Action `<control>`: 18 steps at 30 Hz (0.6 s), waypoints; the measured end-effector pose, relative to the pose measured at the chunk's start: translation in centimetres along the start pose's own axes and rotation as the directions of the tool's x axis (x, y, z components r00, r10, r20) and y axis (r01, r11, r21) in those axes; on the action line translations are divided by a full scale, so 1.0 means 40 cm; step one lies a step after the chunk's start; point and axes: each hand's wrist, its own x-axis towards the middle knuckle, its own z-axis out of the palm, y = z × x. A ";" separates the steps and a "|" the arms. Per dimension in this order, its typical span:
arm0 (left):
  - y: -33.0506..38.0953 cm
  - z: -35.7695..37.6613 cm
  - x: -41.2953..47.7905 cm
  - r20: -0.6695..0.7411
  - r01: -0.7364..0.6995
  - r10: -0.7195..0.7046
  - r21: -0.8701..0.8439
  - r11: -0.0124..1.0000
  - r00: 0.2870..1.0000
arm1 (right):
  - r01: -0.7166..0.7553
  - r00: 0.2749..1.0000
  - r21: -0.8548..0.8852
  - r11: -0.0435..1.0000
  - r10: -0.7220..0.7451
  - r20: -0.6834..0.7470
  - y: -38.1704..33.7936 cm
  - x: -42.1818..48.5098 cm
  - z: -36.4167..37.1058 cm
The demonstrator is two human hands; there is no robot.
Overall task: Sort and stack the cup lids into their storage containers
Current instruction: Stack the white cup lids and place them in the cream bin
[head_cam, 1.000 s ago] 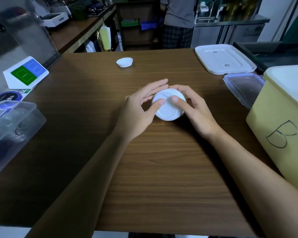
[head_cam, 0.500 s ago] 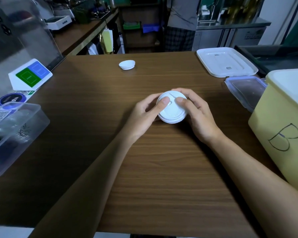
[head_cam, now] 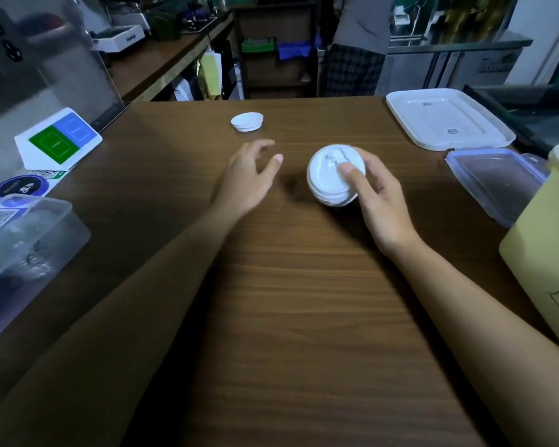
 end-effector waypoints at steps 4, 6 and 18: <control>-0.076 0.002 0.160 0.071 -0.031 0.012 0.271 0.962 0.997 | -0.014 1.000 0.028 1.000 0.014 -0.016 0.017 0.006 -0.005; -0.108 0.008 0.227 0.103 -0.013 -0.024 0.346 0.938 0.994 | -0.017 1.000 0.044 0.999 0.017 -0.020 0.020 0.009 -0.008; -0.125 0.036 0.355 0.017 0.045 -0.067 0.588 0.808 0.998 | 0.010 1.000 0.063 0.998 -0.009 -0.020 0.030 0.013 -0.006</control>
